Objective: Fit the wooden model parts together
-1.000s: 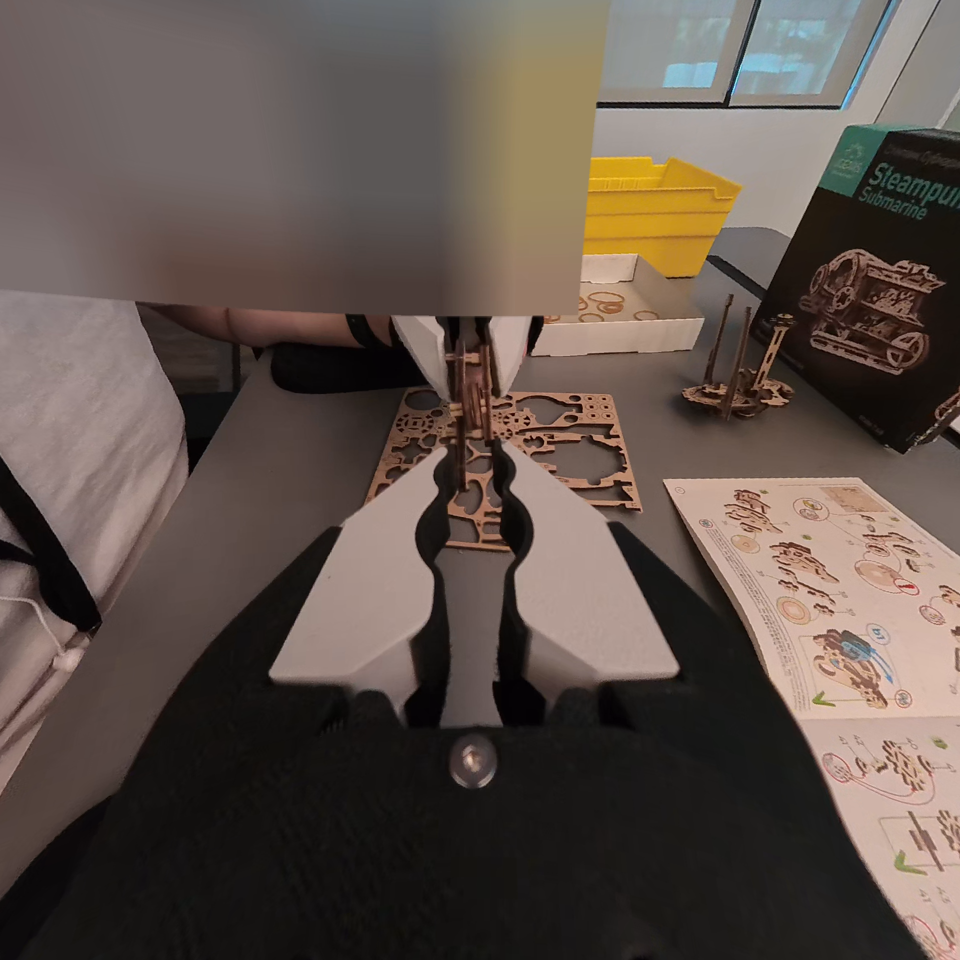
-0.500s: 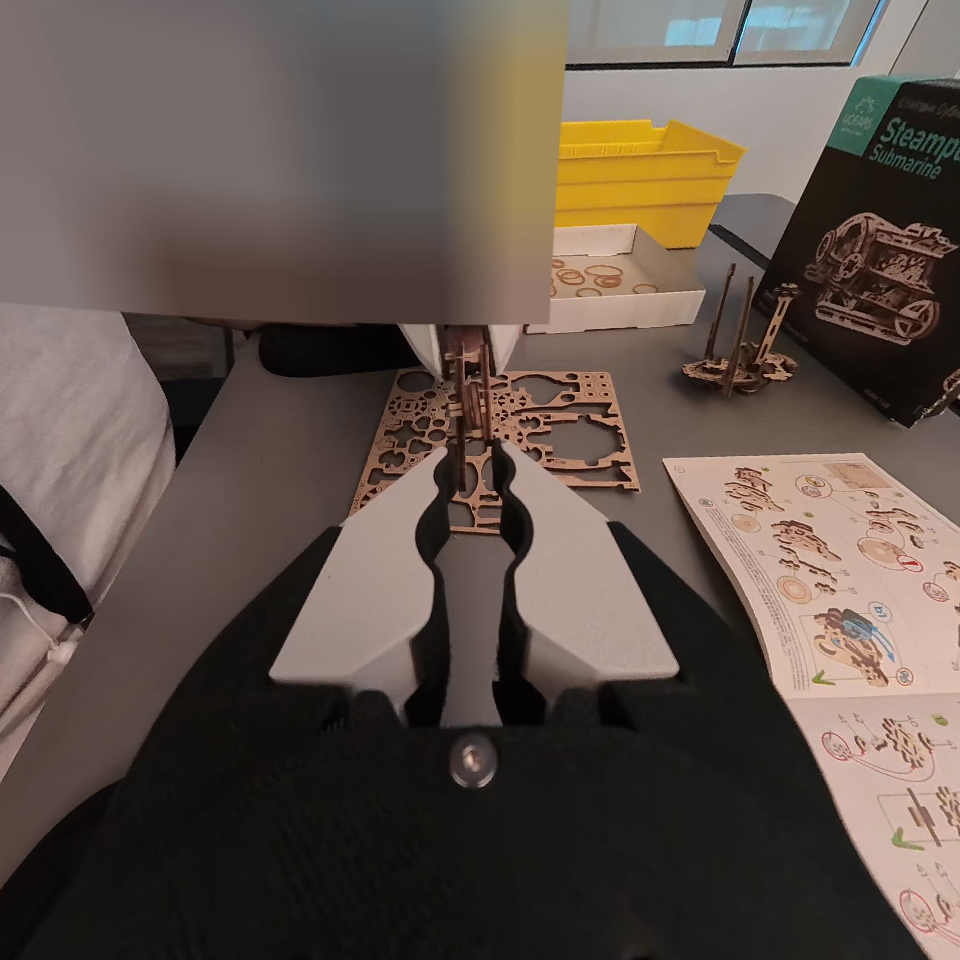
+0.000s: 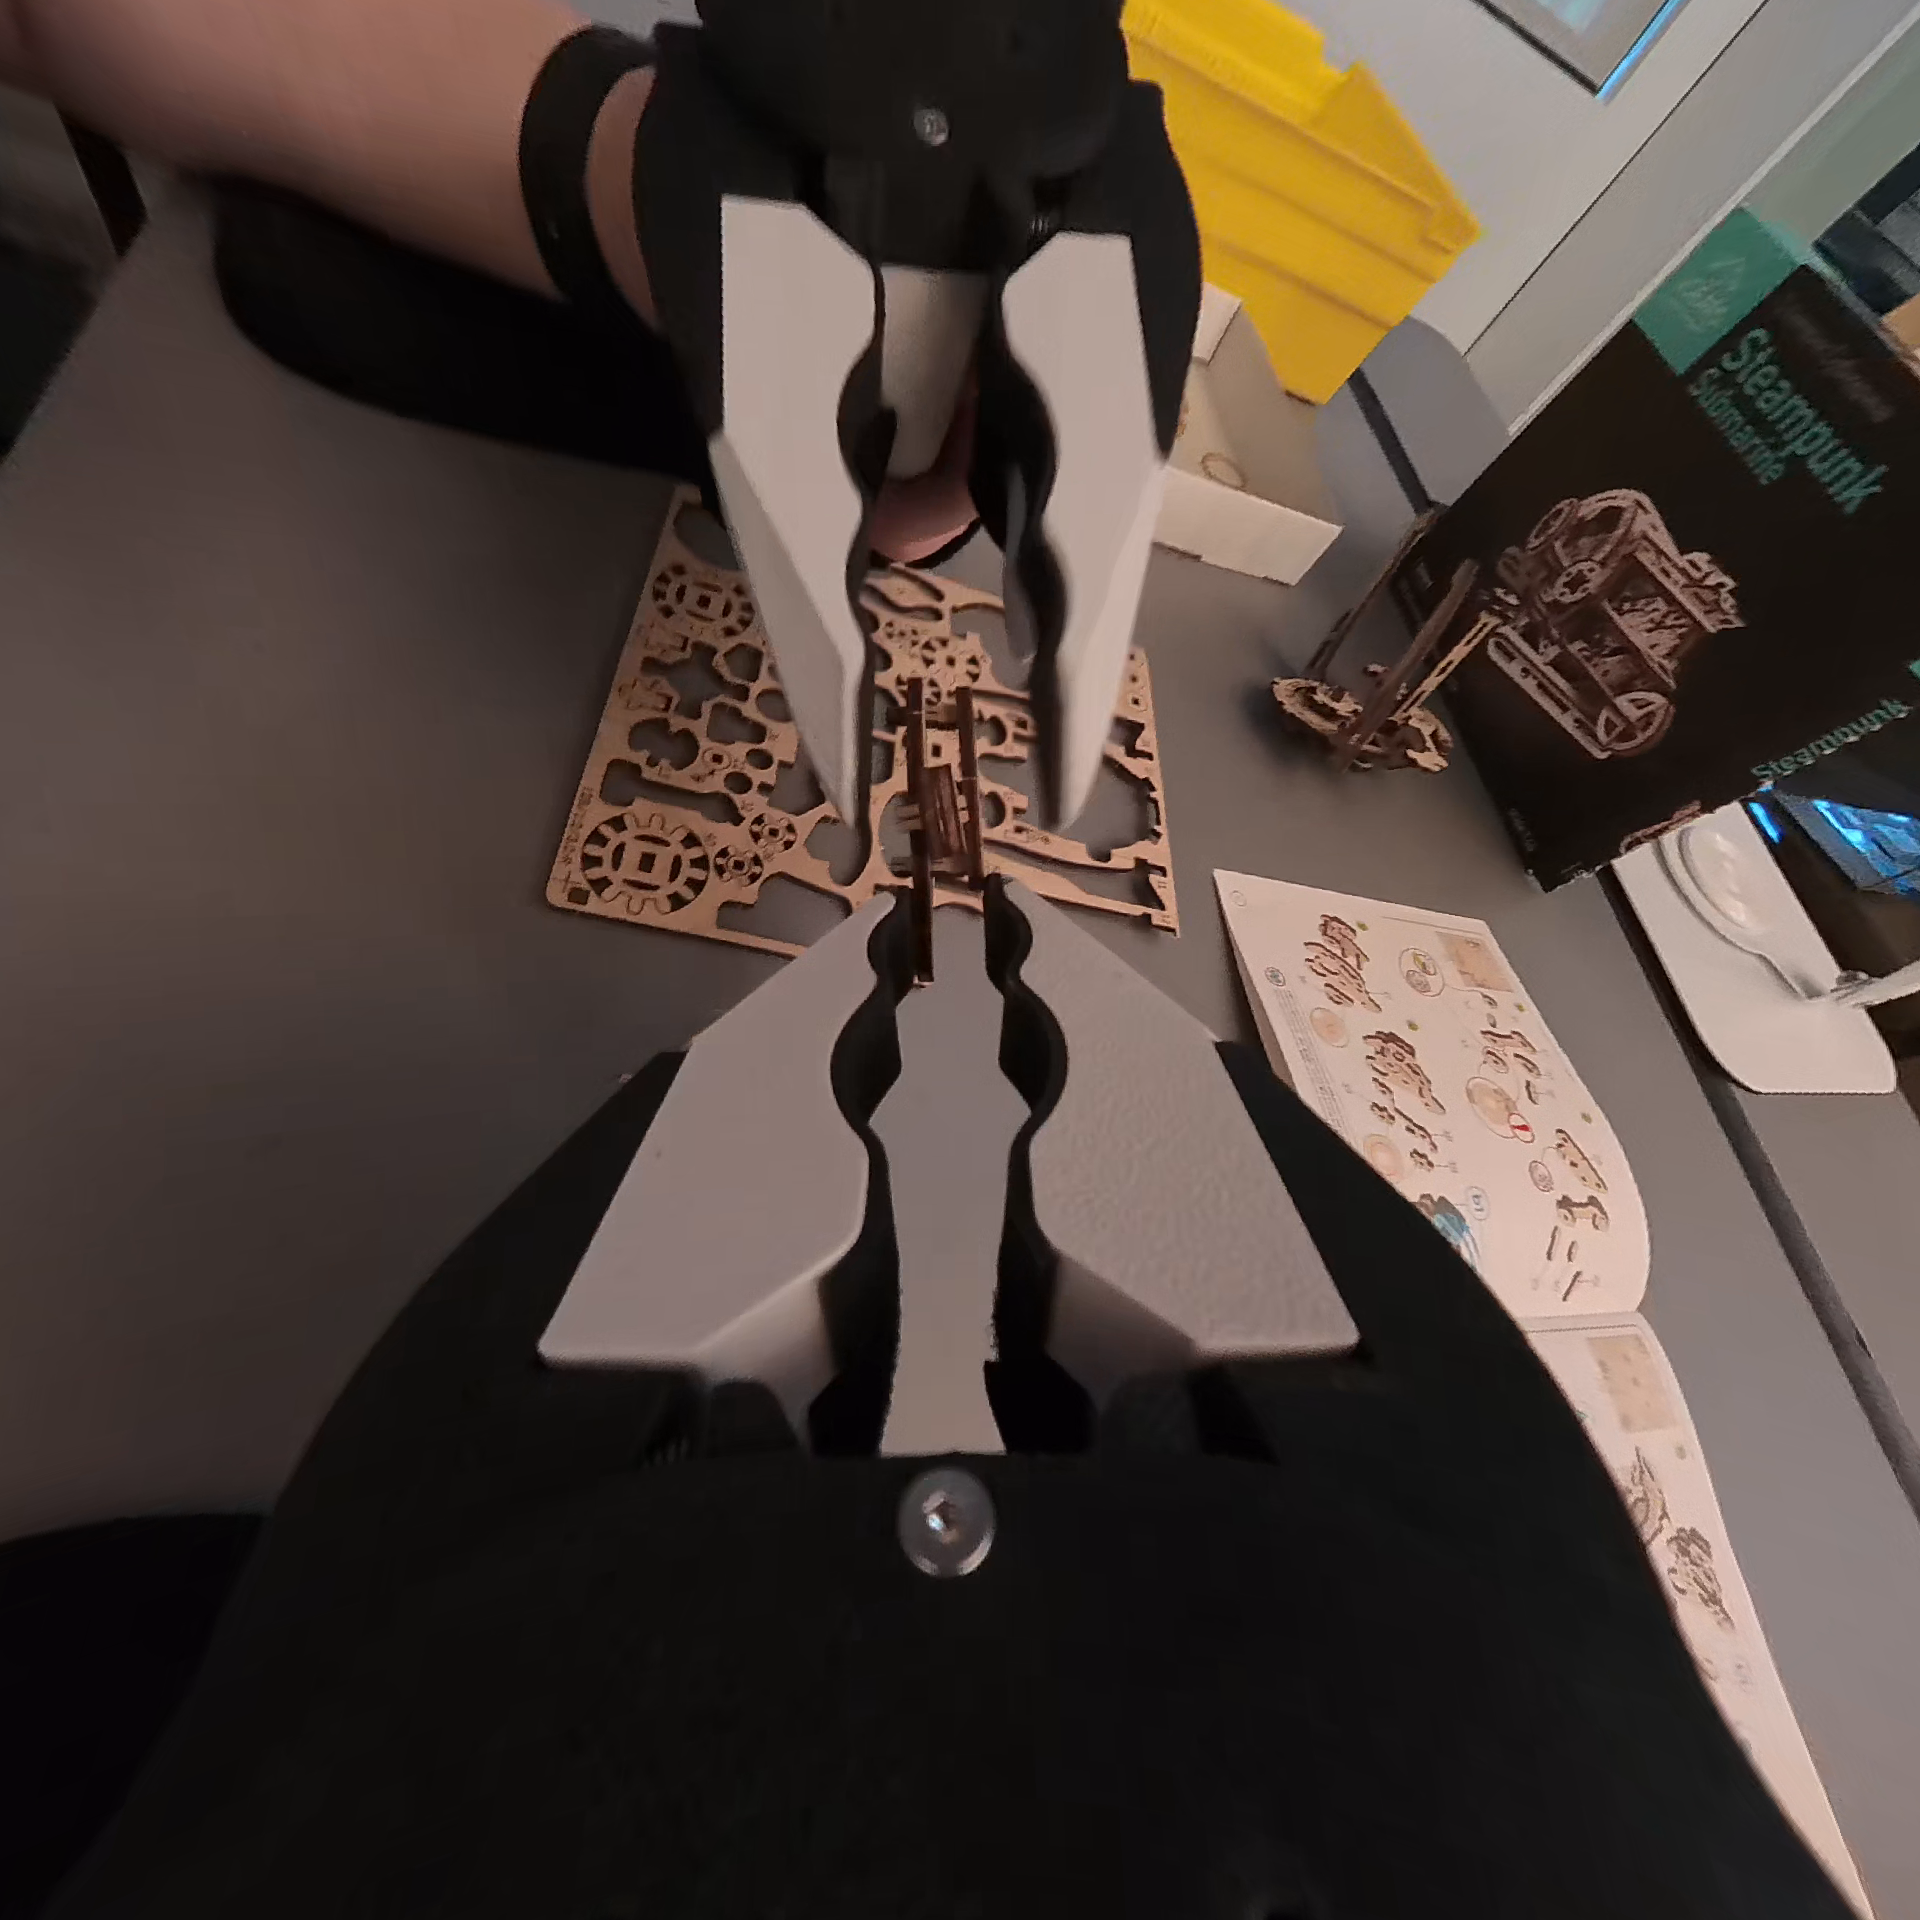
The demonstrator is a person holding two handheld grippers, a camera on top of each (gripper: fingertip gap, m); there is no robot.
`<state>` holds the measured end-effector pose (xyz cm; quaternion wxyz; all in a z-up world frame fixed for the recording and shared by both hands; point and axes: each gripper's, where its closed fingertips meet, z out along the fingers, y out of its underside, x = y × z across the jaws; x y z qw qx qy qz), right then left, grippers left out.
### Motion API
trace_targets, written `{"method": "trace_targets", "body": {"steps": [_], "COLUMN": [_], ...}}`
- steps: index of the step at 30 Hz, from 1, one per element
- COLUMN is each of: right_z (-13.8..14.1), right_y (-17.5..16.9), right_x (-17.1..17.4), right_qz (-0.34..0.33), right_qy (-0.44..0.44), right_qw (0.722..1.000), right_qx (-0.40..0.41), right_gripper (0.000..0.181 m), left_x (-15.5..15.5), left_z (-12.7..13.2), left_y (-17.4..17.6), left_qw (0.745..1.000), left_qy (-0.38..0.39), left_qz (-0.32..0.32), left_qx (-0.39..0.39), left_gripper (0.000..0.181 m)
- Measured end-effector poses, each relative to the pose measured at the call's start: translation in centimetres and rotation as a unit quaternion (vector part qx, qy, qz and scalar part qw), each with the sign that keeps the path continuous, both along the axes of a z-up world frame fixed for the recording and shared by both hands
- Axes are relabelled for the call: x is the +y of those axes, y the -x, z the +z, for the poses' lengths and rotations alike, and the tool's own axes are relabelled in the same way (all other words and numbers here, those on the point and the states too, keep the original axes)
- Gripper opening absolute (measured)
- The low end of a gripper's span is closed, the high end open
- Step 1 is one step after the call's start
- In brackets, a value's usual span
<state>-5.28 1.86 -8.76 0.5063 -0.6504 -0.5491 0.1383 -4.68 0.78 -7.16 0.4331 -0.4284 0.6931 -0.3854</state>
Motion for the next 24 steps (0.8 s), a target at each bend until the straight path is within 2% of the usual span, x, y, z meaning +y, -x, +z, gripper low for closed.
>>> {"method": "trace_targets", "body": {"steps": [4,8,15,24], "right_z": [-0.5,-0.3,2.3,2.2], "right_y": [0.1,0.2,-0.2,0.4], "right_x": [-0.1,-0.5,-0.9,-1.5], "right_qz": [-0.005,0.006,0.036,0.049], "right_qy": [0.016,0.058,0.067,0.043], "right_qw": [1.000,0.998,0.992,0.995], "right_qx": [-0.012,0.017,0.098,0.082], "right_gripper": [0.011,0.012,0.016,0.012], "left_x": [0.1,-0.2,-0.4,-0.9], "left_z": [-1.8,-1.5,0.3,0.0], "left_y": [-0.1,0.0,0.2,0.1], "left_qw": [0.999,0.999,0.994,0.996], "left_qy": [-0.035,0.014,0.104,0.078], "left_qz": [0.005,-0.009,-0.032,-0.041], "left_qx": [0.040,0.041,0.007,0.011], "left_gripper": [0.015,0.014,0.014,0.014]}}
